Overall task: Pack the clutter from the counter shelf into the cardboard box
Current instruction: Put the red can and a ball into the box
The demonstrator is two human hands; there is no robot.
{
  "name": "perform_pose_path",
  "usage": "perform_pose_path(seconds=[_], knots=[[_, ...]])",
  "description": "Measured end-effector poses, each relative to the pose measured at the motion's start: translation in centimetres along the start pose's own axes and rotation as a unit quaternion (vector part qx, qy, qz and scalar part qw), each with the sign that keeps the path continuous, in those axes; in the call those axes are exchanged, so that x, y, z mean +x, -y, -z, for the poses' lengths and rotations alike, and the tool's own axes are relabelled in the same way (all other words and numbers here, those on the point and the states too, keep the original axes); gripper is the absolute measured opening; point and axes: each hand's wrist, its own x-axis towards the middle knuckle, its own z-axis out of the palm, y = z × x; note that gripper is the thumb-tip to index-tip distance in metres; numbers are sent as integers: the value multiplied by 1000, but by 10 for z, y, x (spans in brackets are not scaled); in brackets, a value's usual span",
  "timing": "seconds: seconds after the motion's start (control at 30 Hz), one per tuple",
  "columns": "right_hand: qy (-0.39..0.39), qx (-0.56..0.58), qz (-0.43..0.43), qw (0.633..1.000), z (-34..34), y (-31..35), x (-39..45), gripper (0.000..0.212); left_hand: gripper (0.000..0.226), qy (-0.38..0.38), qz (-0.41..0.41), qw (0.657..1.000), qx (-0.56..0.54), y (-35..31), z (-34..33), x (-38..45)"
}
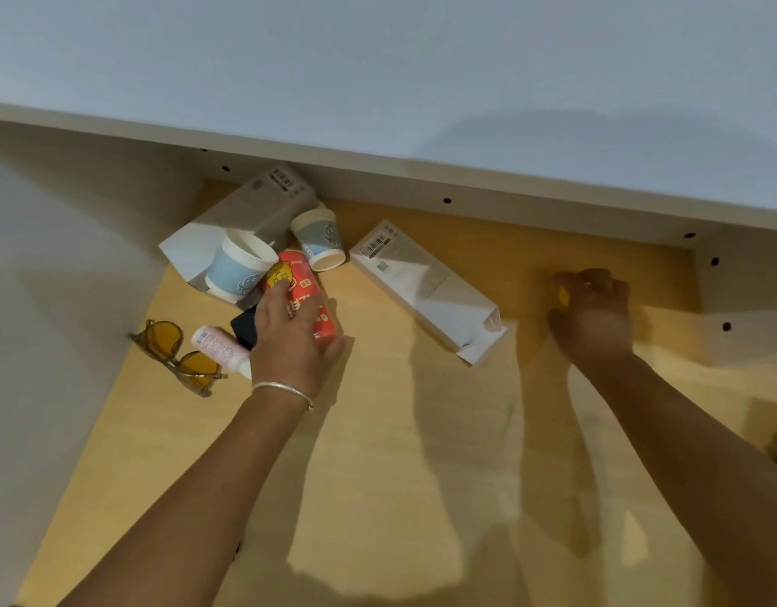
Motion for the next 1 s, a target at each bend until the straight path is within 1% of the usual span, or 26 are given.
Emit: perform_pose_path(seconds=[0.1, 0.13, 0.23, 0.3, 0.4, 0.5, 0.6, 0.77, 1.0], knots=[[50, -7, -19, 999, 2, 2, -3, 44, 65, -26, 28, 999, -4, -6, -1, 5], [57, 1, -24, 998, 2, 2, -5, 43, 63, -31, 38, 999, -9, -8, -1, 7], [39, 35, -14, 998, 9, 6, -19, 45, 60, -51, 44, 997, -24, -12, 2, 4], [26, 55, 3, 998, 17, 8, -31, 46, 56, -60, 30, 996, -54, -15, 7, -3], [14, 79, 11, 997, 35, 10, -51, 45, 48, -69, -14, 990, -120, -24, 17, -28], [1, 95, 23, 995, 55, 8, -70, 44, 45, -94, -62, 983, -147, -43, 28, -61], [-31, 100, 29, 994, 82, -1, -94, 42, 46, -94, -110, 974, -175, -77, 42, -92], [-101, 114, 38, 988, 130, -26, -141, 39, 45, -97, -224, 952, -187, -150, 68, -130], [-162, 142, -43, 976, 204, -97, -222, 42, 43, -89, -346, 905, -229, -258, 84, -187]])
